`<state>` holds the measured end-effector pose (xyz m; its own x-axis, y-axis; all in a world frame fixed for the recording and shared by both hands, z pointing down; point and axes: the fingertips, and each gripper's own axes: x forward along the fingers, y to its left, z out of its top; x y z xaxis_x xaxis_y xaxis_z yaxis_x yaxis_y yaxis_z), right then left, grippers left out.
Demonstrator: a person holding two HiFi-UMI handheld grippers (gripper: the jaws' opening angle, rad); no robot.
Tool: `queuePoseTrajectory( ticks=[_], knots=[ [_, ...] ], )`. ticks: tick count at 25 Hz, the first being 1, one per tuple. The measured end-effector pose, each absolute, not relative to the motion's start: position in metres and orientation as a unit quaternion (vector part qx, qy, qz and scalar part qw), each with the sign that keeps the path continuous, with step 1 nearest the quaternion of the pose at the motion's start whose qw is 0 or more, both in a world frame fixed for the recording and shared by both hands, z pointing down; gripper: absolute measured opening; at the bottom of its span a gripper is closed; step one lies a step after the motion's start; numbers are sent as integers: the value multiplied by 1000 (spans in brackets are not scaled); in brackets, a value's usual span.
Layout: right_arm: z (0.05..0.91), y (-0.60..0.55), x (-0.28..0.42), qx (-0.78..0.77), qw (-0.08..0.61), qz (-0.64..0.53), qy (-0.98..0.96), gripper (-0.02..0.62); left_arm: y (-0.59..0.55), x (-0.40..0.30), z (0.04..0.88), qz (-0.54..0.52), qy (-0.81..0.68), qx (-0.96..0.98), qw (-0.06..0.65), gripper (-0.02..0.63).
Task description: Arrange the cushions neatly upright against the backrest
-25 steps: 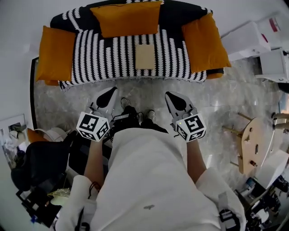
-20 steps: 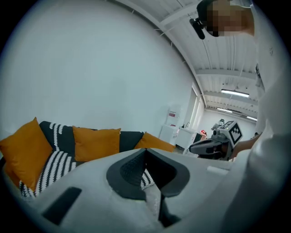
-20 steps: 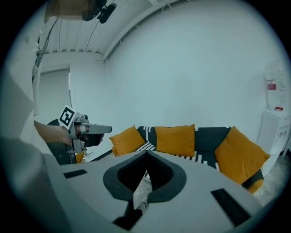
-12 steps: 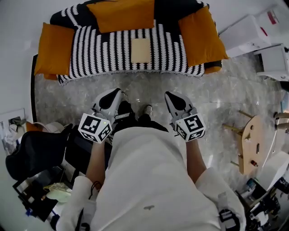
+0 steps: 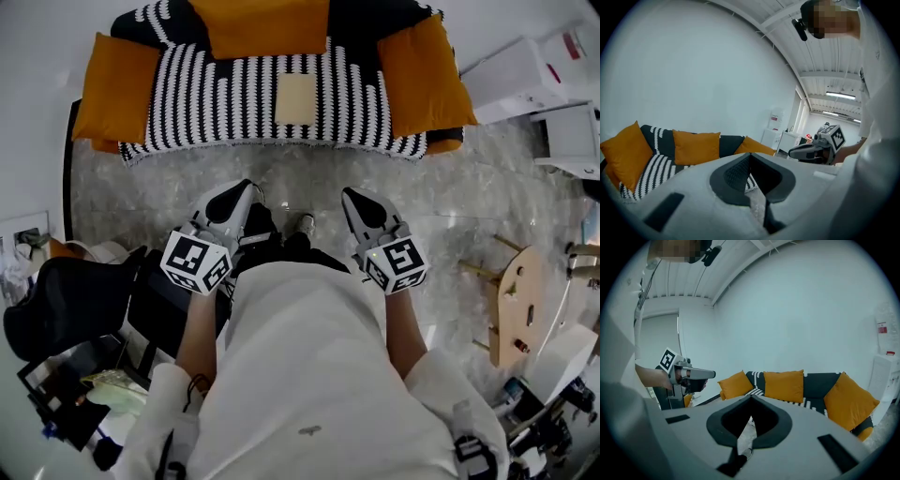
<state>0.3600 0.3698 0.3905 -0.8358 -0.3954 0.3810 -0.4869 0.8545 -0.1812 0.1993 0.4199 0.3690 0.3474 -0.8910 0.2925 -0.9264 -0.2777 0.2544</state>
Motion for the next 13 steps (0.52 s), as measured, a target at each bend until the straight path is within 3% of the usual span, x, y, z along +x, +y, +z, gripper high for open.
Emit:
queuePoseTrajectory(
  ticks=[13],
  knots=[
    [391, 377, 355, 226, 178, 121, -950, 8, 431, 197, 370, 46, -576, 792, 197, 12]
  ],
)
